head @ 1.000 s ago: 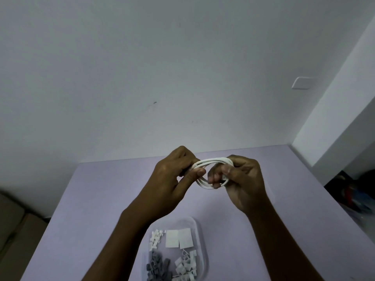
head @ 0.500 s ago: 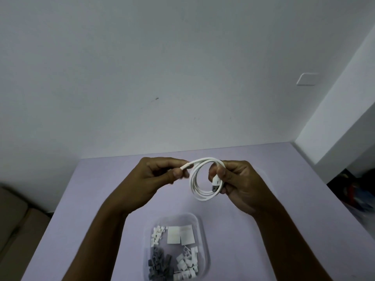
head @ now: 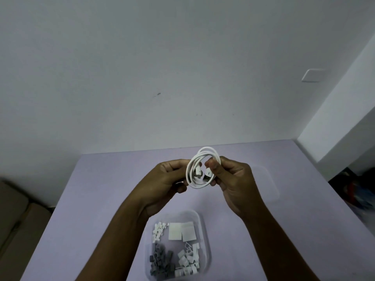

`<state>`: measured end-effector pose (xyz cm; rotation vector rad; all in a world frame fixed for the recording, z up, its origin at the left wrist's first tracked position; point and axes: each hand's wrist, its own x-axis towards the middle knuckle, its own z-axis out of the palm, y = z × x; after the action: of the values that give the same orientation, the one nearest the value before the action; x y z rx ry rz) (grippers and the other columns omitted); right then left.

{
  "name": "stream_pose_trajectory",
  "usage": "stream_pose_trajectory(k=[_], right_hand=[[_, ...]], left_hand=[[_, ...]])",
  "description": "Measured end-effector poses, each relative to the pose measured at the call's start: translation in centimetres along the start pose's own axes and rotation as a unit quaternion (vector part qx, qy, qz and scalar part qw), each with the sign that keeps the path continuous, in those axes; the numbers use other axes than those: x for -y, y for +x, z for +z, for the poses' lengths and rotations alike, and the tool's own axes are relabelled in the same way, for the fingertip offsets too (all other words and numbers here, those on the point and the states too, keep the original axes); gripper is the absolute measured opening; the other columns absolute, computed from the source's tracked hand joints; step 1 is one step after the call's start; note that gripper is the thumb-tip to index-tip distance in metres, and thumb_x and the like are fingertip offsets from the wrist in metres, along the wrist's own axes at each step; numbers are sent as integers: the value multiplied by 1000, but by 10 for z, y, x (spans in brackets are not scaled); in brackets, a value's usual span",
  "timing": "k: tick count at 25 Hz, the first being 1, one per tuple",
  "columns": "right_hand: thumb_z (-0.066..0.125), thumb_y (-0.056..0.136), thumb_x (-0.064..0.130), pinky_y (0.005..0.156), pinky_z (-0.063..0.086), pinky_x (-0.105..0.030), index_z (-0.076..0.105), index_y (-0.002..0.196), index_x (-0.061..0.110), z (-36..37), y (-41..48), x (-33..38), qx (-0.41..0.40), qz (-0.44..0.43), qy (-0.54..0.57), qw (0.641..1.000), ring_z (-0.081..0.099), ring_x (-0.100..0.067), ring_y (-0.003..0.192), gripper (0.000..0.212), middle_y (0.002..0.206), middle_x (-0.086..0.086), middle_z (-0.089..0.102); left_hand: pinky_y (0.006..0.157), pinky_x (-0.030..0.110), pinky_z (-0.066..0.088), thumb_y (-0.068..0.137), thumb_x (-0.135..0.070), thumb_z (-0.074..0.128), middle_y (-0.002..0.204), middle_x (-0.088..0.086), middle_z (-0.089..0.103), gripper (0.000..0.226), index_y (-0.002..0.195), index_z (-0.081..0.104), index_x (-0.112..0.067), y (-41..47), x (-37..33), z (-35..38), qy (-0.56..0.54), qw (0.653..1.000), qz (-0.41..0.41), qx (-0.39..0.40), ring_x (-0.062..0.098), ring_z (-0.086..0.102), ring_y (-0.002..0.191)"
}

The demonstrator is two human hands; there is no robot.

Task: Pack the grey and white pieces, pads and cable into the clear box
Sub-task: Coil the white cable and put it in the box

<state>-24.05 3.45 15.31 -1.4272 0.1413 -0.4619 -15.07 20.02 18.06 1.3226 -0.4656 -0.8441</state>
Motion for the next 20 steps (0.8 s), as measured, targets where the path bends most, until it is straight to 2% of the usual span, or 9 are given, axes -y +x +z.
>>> stream_pose_trajectory(k=[3, 4, 6, 7, 9, 11, 12, 15, 20], right_hand=[[70, 90, 24, 63, 49, -33, 75, 83, 4, 1, 3, -5, -22, -4, -68, 997, 55, -21, 61, 21, 65, -7, 61], [70, 90, 24, 63, 50, -31, 75, 84, 6, 1, 4, -8, -18, 6, -73, 997, 56, -20, 62, 20, 66, -6, 62], [69, 91, 27, 66, 52, -32, 77, 88, 9, 1, 7, -17, 3, 29, -84, 996, 58, -21, 67, 20, 70, -6, 67], [68, 91, 28, 68, 52, -35, 78, 90, 11, 2, 9, -24, 18, 41, -92, 995, 60, -23, 71, 20, 74, -9, 70], [68, 92, 30, 73, 53, -44, 78, 93, 13, 3, 13, -42, 36, 84, -89, 992, 61, -26, 76, 20, 81, -15, 72], [69, 91, 30, 75, 51, -49, 78, 95, 13, 5, 18, -61, 34, 146, -65, 986, 60, -25, 77, 20, 81, -13, 71], [68, 92, 30, 73, 49, -45, 78, 95, 12, 5, 22, -72, 31, 179, -56, 982, 59, -23, 76, 20, 80, -10, 69], [67, 94, 28, 72, 47, -35, 75, 99, 8, 6, 26, -109, 49, 257, -45, 964, 59, -20, 77, 22, 83, -9, 68], [72, 89, 17, 71, 55, -35, 69, 105, 9, 10, 22, -188, 51, 343, -130, 929, 69, -22, 78, 18, 94, -15, 76]], left_hand=[[63, 31, 37, 99, -53, 35, 93, 10, 66, 62, 102, 72, -3, 0, -1, -7, -1, 1000, -23, 11, 16, 52, 79], [64, 32, 39, 96, -60, 34, 92, 7, 67, 67, 101, 72, -5, 2, 1, -10, 38, 999, -18, 8, 15, 53, 79], [66, 32, 41, 87, -69, 48, 84, 5, 66, 62, 92, 72, -11, 5, 8, -13, 149, 989, -3, -11, 12, 52, 74], [64, 31, 43, 81, -68, 59, 81, 7, 67, 57, 90, 72, -13, 9, 15, -16, 192, 981, -4, -31, 11, 52, 70], [60, 28, 46, 79, -51, 73, 78, 8, 71, 40, 89, 73, -13, 16, 30, -25, 246, 966, -14, -81, 9, 56, 61], [59, 29, 50, 82, -31, 76, 72, 5, 73, 21, 85, 71, -11, 25, 48, -38, 277, 952, -14, -129, 11, 64, 59], [58, 28, 52, 83, -26, 76, 69, 4, 73, 16, 85, 69, -12, 30, 58, -44, 283, 948, -13, -146, 13, 68, 60], [53, 25, 54, 84, -22, 75, 66, 4, 74, 13, 88, 67, -13, 36, 95, -63, 280, 945, -22, -165, 17, 72, 59], [54, 22, 53, 85, -20, 74, 67, 4, 74, 16, 89, 65, -8, 42, 177, -99, 303, 930, -112, -176, 14, 72, 57]])
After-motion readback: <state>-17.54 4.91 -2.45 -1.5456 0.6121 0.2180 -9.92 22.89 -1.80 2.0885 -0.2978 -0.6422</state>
